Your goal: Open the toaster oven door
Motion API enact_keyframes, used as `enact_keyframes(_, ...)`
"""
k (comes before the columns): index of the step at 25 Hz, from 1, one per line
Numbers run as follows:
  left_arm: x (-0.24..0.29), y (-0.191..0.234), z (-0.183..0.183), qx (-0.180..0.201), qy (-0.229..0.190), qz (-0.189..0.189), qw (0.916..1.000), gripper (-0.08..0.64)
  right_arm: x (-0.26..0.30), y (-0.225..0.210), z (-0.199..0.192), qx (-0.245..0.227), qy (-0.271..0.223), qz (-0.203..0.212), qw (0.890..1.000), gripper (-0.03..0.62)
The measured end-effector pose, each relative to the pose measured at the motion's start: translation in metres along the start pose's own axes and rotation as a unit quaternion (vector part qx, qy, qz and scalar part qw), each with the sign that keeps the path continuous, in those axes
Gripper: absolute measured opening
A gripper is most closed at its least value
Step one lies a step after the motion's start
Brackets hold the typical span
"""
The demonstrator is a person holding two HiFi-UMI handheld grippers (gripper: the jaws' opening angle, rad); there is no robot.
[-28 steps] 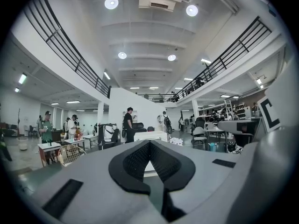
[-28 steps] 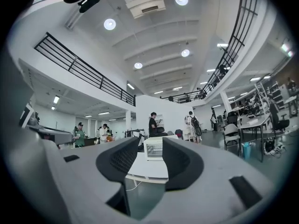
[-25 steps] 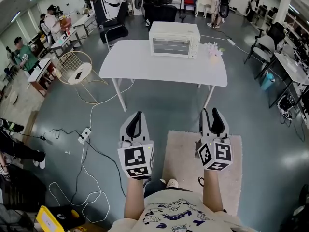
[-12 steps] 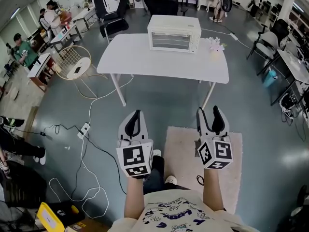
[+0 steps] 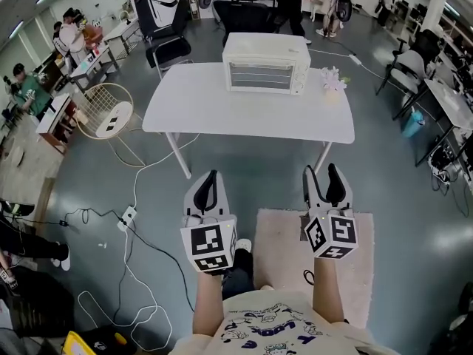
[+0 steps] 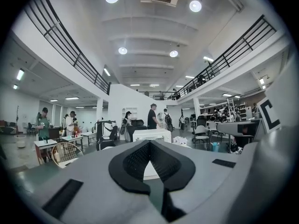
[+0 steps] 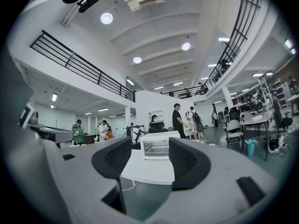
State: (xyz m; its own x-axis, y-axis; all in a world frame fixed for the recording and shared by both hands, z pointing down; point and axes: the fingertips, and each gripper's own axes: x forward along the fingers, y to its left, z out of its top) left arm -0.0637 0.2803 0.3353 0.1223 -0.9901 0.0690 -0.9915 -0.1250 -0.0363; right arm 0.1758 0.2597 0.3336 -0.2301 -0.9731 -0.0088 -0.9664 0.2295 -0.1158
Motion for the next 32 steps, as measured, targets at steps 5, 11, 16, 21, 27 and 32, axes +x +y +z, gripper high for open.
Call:
enact_keyframes(5,0.073,0.022,0.011,-0.005,-0.007,-0.020,0.9998,0.003,0.070,0.002,0.008,-0.003,-0.005,-0.014,1.000,0.249)
enact_keyframes(11,0.155,0.051,0.028,-0.004,-0.015,-0.045,0.9989,0.003,0.146,0.006,0.019,-0.008,-0.014,-0.036,0.999,0.249)
enact_keyframes(16,0.209,0.075,0.030,-0.005,-0.016,-0.059,0.9981,0.003,0.196,0.009,0.019,-0.007,-0.017,-0.052,0.998,0.249)
enact_keyframes(21,0.243,0.087,0.027,-0.002,-0.013,-0.074,0.9972,0.003,0.226,0.011,0.012,-0.008,-0.015,-0.066,0.998,0.249)
enact_keyframes(27,0.269,0.094,0.019,-0.007,-0.003,-0.088,0.9961,0.003,0.248,0.009,0.005,-0.010,-0.002,-0.077,0.997,0.249)
enact_keyframes(32,0.290,0.098,0.005,-0.009,0.014,-0.083,0.9964,0.003,0.271,0.004,-0.009,-0.009,0.013,-0.072,0.997,0.249)
